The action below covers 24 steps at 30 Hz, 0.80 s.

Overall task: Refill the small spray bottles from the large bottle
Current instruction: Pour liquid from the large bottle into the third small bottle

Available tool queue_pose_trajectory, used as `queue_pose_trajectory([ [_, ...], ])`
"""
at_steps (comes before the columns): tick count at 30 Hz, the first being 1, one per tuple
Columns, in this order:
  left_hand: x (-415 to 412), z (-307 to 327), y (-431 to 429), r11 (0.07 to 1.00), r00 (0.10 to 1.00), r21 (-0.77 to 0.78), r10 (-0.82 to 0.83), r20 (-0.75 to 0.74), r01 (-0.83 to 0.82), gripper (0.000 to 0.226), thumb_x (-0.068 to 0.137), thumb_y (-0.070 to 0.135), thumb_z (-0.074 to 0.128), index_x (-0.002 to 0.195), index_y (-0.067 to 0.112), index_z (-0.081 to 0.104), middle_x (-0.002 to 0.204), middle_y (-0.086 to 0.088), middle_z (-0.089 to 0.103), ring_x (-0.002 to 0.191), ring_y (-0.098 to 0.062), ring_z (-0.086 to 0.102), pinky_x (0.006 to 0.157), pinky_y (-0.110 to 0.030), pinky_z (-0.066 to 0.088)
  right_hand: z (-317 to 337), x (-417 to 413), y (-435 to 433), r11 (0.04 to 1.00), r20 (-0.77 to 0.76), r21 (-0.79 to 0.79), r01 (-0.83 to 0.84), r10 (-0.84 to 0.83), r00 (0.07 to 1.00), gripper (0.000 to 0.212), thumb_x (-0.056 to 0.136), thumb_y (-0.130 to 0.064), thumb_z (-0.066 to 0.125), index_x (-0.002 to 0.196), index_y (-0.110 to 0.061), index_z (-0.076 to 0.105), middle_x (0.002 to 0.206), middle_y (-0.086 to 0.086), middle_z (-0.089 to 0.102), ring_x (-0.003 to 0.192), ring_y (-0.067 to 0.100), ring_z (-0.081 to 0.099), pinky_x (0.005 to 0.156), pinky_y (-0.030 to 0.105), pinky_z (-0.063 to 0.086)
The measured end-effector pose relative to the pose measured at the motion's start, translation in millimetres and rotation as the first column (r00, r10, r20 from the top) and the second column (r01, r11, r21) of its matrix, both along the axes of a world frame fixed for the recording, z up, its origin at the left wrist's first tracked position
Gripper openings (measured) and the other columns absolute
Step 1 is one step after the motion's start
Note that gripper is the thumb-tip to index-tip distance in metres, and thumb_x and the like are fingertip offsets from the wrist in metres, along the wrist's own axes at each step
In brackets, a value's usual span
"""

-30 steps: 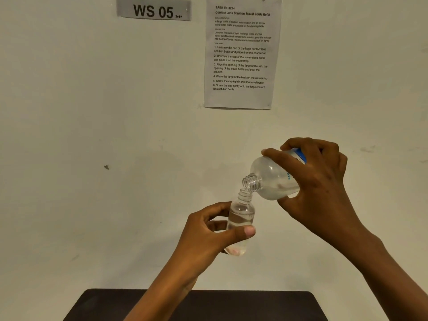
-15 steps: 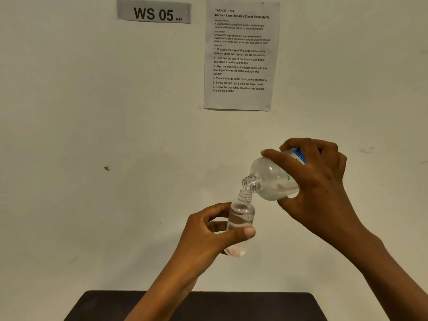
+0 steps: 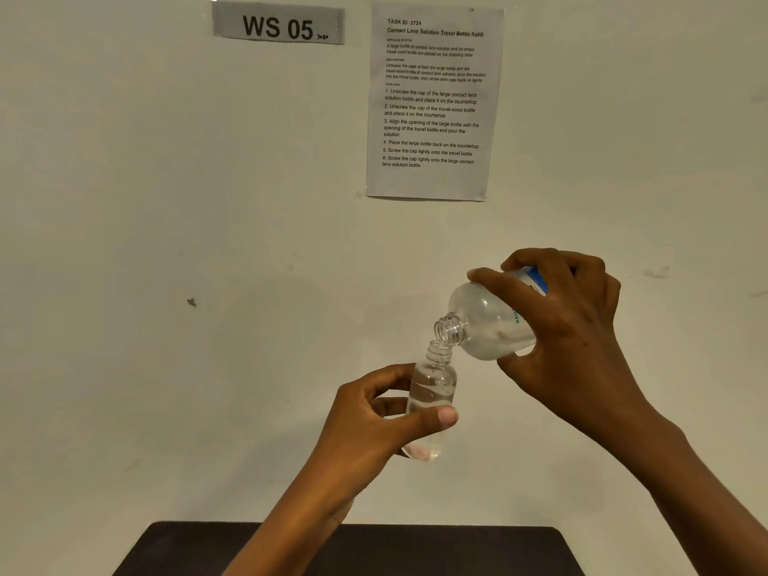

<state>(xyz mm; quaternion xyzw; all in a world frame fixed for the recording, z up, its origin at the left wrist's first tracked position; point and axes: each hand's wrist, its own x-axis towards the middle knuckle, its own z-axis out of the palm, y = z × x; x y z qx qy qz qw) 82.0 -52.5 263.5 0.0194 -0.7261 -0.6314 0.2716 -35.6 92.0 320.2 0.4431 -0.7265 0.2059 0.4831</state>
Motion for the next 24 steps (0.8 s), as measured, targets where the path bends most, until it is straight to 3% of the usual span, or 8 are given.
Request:
queue_pose_trajectory([
  [7,-0.7,-1.8,-1.2,1.000,1.000,0.012,0.002,0.006,-0.002,0.039,0.049,0.040,0.074,0.088,0.039,0.066,0.090,0.020,0.070,0.086,-0.004,0.067,0.057,-0.020,0.053,-1.5,-1.3,-1.0,1.000,-0.005,0.003,0.000,0.000,1.000,0.082,0.048,-0.005,0.081,0.118,-0.031,0.048,0.115,0.009,0.052,0.108,0.028,0.032,0.087,0.035,0.020],
  [10,-1.2,-2.8,-1.4,1.000,1.000,0.015,0.001,0.006,-0.001,0.039,0.050,0.041,0.079,0.087,0.039,0.067,0.090,0.022,0.069,0.085,-0.003,0.067,0.057,-0.020,0.054,-1.8,-1.4,-1.3,1.000,-0.004,0.002,0.006,-0.006,1.000,0.083,0.047,-0.004,0.080,0.118,-0.032,0.047,0.114,0.008,0.052,0.108,0.028,0.032,0.087,0.034,0.019],
  [24,-7.0,-6.2,-4.5,1.000,1.000,0.026,0.009,0.003,-0.009,0.041,0.052,0.037,0.077,0.092,0.038,0.068,0.095,0.015,0.071,0.088,-0.010,0.068,0.059,-0.022,0.055,-9.3,-7.2,-4.5,1.000,0.030,-0.016,0.012,-0.012,0.999,0.084,0.048,-0.011,0.082,0.120,-0.033,0.045,0.114,0.006,0.052,0.107,0.026,0.033,0.086,0.032,0.018],
])
